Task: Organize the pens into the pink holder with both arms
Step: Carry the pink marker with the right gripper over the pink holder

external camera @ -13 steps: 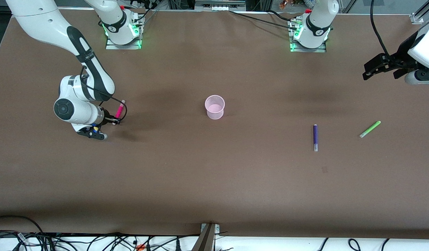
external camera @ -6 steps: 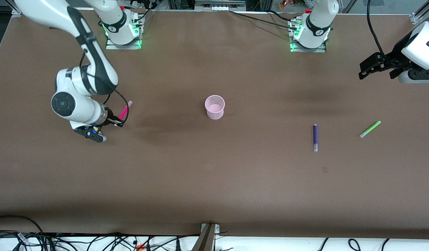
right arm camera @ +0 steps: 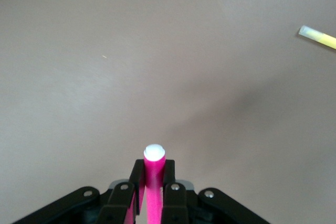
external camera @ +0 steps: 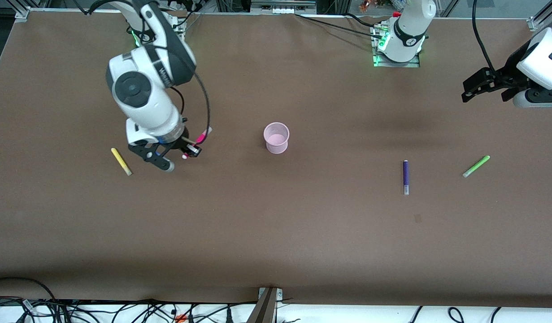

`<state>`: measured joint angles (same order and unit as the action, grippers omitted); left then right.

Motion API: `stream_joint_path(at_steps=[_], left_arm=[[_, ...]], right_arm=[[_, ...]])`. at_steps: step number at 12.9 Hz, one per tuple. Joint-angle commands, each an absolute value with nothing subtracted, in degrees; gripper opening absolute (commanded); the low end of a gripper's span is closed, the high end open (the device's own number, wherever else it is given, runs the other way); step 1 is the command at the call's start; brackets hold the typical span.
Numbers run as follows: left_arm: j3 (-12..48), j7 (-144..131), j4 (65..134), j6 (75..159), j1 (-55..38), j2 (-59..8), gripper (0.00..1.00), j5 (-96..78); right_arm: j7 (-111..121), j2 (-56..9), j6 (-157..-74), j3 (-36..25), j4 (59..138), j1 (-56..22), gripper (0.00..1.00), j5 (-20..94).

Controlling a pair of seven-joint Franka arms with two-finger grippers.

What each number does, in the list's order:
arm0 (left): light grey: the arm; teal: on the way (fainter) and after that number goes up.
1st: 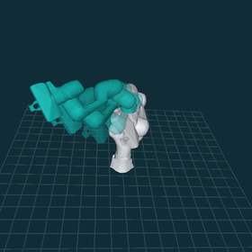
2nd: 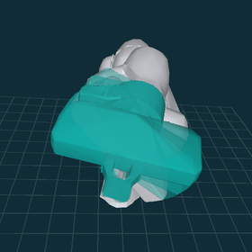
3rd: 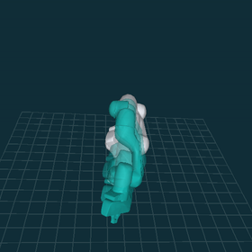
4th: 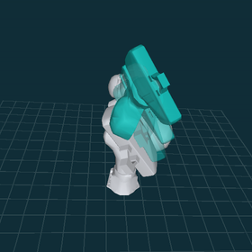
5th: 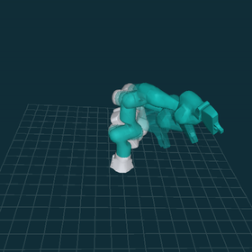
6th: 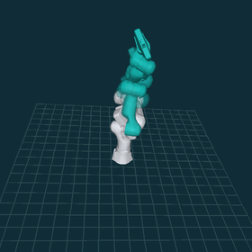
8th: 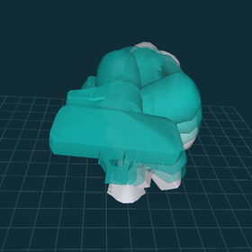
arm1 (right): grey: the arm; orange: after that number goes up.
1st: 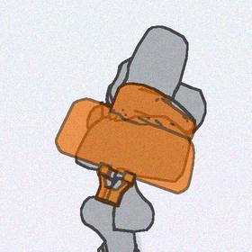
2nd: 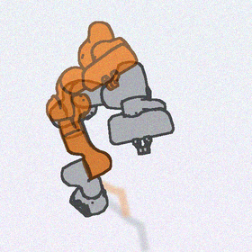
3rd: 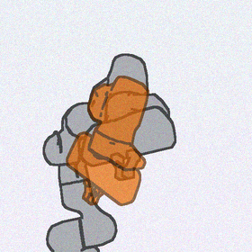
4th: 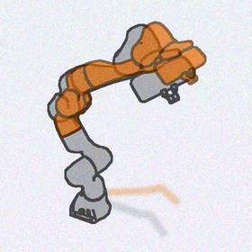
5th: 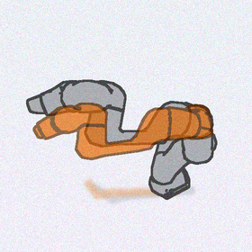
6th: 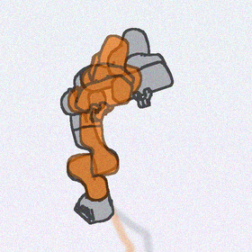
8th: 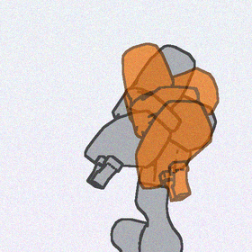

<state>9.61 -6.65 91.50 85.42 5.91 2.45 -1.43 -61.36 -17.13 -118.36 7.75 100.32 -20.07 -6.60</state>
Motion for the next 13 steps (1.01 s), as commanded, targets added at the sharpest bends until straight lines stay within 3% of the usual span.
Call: stream_joint_path(at_steps=[1,6,13], left_arm=[[9.76,-7.03,90.62,85.25,6.06,2.20,1.00,-1.85],[9.67,-7.03,90.62,85.25,6.15,2.20,1.00,-1.85],[9.58,-7.03,90.62,85.25,6.15,2.20,1.00,-1.85]], right_arm=[[-74.65,-18.63,-118.21,7.12,97.21,-26.25,0.00,-13.95],[-97.61,-20.74,-128.13,7.03,97.21,-33.30,0.00,-18.17],[-121.44,-25.22,-128.32,6.94,96.86,-40.95,0.00,-37.51]])
